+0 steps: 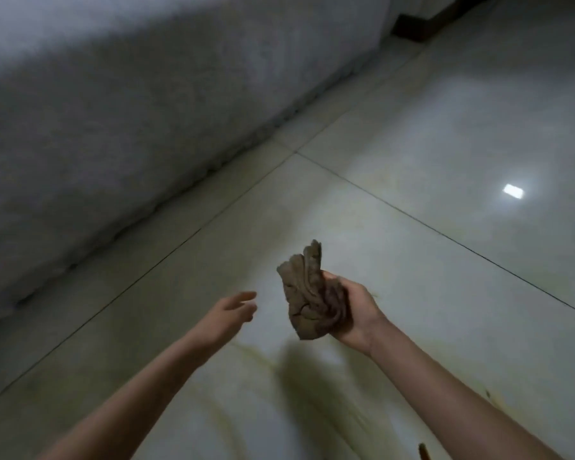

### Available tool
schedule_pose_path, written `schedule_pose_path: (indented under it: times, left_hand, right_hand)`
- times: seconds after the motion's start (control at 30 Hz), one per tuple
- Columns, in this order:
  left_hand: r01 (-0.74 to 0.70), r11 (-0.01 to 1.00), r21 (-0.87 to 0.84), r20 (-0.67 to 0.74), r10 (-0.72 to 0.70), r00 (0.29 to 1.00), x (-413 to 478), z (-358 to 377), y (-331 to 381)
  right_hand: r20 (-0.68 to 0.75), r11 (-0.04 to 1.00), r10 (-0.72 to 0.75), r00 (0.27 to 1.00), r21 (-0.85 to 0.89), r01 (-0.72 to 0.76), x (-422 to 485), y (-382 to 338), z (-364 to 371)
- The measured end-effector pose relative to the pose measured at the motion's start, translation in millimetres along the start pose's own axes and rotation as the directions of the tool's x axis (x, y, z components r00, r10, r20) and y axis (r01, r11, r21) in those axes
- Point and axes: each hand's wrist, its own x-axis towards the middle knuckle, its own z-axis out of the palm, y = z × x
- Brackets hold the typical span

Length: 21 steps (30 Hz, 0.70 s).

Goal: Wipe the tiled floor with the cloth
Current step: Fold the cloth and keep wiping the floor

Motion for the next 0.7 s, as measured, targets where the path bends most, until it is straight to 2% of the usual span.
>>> schedule_pose_path:
  times: [0.07,0.13,0.23,0.33,0.43,0.53,0.67,0.7]
  left_hand:
    - [-0.085,0.991,-0.101,0.049,0.091,0.995,-0.6,21.0,19.4]
    - [-0.185,0.972,-0.144,0.061,0.196,0.979,-1.3,42.2,32.5]
    - [-0.307,0.946,-0.098,0.040,0.312,0.949,-5.2,70.7,42.5]
    - [-0.442,0.885,0.146,0.006,0.446,0.895,-13.6,86.5,38.5]
    - [-0.520,0.749,0.411,-0.037,0.583,0.811,-20.7,86.9,32.0]
    - [-0.526,0.740,0.419,-0.114,0.617,0.778,-24.4,75.7,30.1]
    - [-0.595,0.737,0.320,-0.211,0.668,0.714,-26.2,65.5,30.0]
    - [-0.602,0.751,0.271,-0.219,0.657,0.721,-26.3,65.1,30.6]
  right_hand:
    - [-0.044,0.984,-0.023,0.999,0.173,0.030,-17.6,-6.5,-10.5]
    - [-0.028,0.963,-0.070,0.997,0.259,0.074,-35.8,-9.0,-18.8]
    - [0.020,0.944,-0.106,0.994,0.315,0.094,-50.5,-13.4,-29.5]
    - [0.009,0.943,-0.142,0.990,0.306,0.133,-49.2,-14.9,-27.2]
    - [-0.006,0.956,-0.115,0.993,0.271,0.113,-36.7,-7.8,-14.2]
    - [0.020,0.975,-0.086,0.996,0.205,0.080,-25.9,-2.4,-3.5]
    - [0.115,0.996,-0.076,0.990,0.063,0.069,-24.6,-2.8,5.2]
    - [0.148,0.998,-0.066,0.987,-0.005,0.068,-26.5,-1.7,6.5]
